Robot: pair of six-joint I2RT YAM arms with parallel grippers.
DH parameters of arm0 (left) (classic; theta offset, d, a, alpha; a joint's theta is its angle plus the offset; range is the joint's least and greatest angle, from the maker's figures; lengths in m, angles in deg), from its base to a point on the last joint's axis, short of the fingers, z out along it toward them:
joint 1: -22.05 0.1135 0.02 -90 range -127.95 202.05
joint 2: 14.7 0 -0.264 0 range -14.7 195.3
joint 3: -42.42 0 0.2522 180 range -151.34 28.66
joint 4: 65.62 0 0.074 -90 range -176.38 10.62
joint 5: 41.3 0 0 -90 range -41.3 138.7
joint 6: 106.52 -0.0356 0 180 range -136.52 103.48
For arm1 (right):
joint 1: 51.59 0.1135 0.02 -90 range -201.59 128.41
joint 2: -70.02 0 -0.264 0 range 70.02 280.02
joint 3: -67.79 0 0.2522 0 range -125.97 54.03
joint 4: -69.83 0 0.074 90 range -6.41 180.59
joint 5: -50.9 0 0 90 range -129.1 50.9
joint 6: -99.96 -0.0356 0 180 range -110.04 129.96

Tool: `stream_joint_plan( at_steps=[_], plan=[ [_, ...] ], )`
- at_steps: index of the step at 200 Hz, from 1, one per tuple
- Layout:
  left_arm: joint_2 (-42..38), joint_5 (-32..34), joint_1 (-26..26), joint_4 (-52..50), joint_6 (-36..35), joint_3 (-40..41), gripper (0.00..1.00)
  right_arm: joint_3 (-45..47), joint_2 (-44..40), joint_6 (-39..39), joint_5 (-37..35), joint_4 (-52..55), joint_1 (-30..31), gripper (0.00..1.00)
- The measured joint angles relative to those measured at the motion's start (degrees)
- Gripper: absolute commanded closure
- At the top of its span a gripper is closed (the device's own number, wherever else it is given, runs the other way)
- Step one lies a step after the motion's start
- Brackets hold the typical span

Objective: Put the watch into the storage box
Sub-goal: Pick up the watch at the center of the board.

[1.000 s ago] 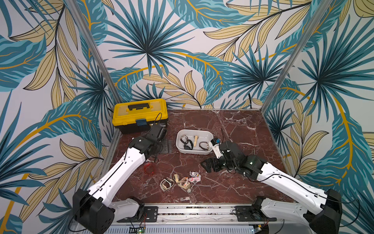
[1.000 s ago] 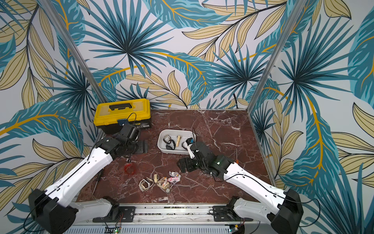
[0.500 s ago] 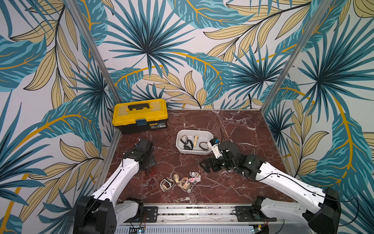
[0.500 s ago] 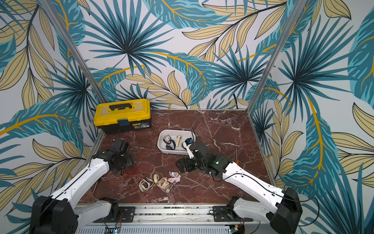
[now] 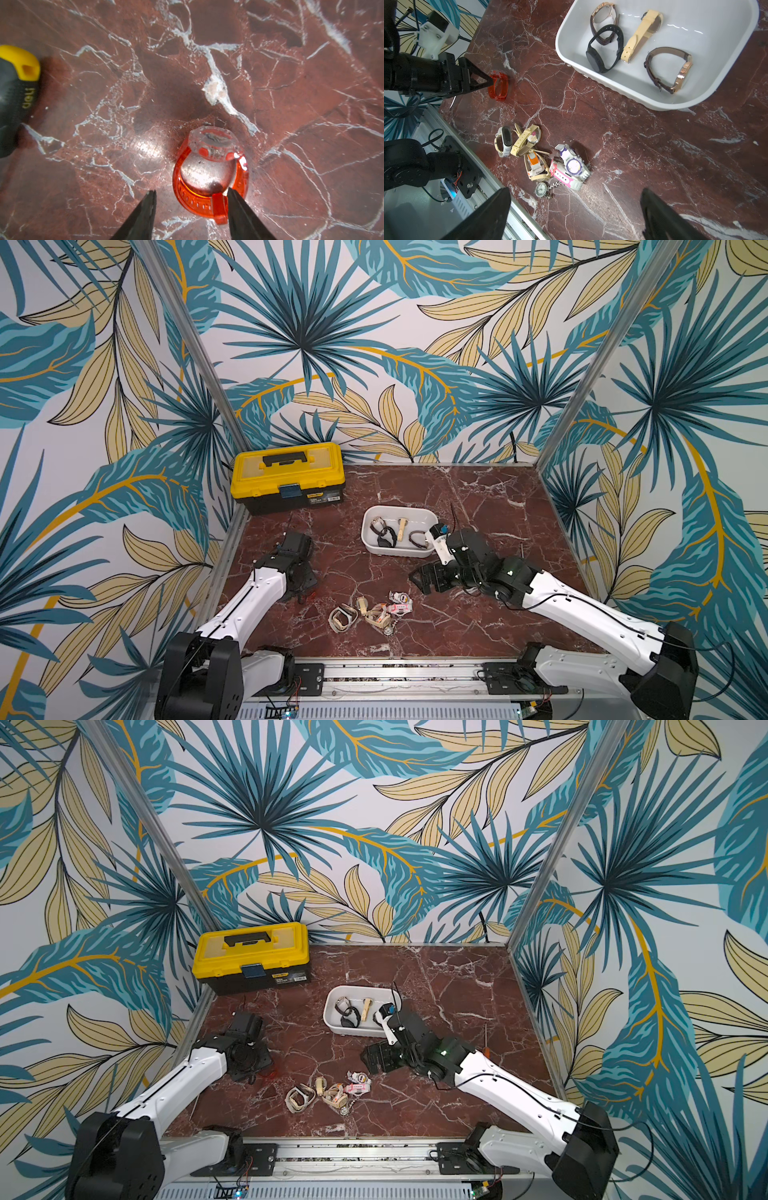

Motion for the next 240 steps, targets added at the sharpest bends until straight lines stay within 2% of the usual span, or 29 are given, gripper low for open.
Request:
stream_joint_plan(
  at_steps=[28, 60, 114, 128, 158, 180, 203, 222, 240],
  plan=[
    [1.27, -0.15, 0.42, 1.53, -0.04, 1.31, 0.49, 0.00, 0.24, -0.04, 0.00, -0.04, 0.00, 0.00],
    [3.30, -1.11, 0.74, 3.26, -0.37, 1.75, 0.62, 0.00, 0.90, -0.39, 0.00, -0.15, 0.00, 0.00],
    [8.00, -4.13, 1.11, 4.74, -1.62, 1.42, 0.94, 0.00, 1.01, -0.50, -0.04, -0.15, 0.00, 0.00],
    [8.00, -4.94, 1.22, 4.74, -1.66, 1.31, 0.99, 0.00, 1.01, -0.50, -0.04, -0.13, 0.00, 0.00],
    [7.30, -8.37, -0.46, 3.48, -1.81, -0.57, 1.00, 0.00, 1.01, -0.48, -0.50, -0.09, 0.00, 0.00],
    [5.53, -10.03, -3.58, -0.70, -2.64, -7.39, 1.00, 0.00, 1.01, -0.50, -1.07, -0.11, 0.00, 0.00],
    [6.34, -11.43, -7.41, -3.87, -3.78, -19.65, 1.00, 0.00, 0.98, -0.63, -1.99, -0.04, 0.00, 0.00],
    [11.10, -12.07, -11.78, -5.35, -4.63, -31.71, 0.98, 0.00, 0.70, -0.68, -3.06, 0.31, 0.00, 0.00],
    [18.99, -12.41, -16.06, -6.19, -5.86, -43.45, 0.99, 0.00, -0.11, -0.85, -4.26, 0.70, -0.15, 0.00]
  ],
)
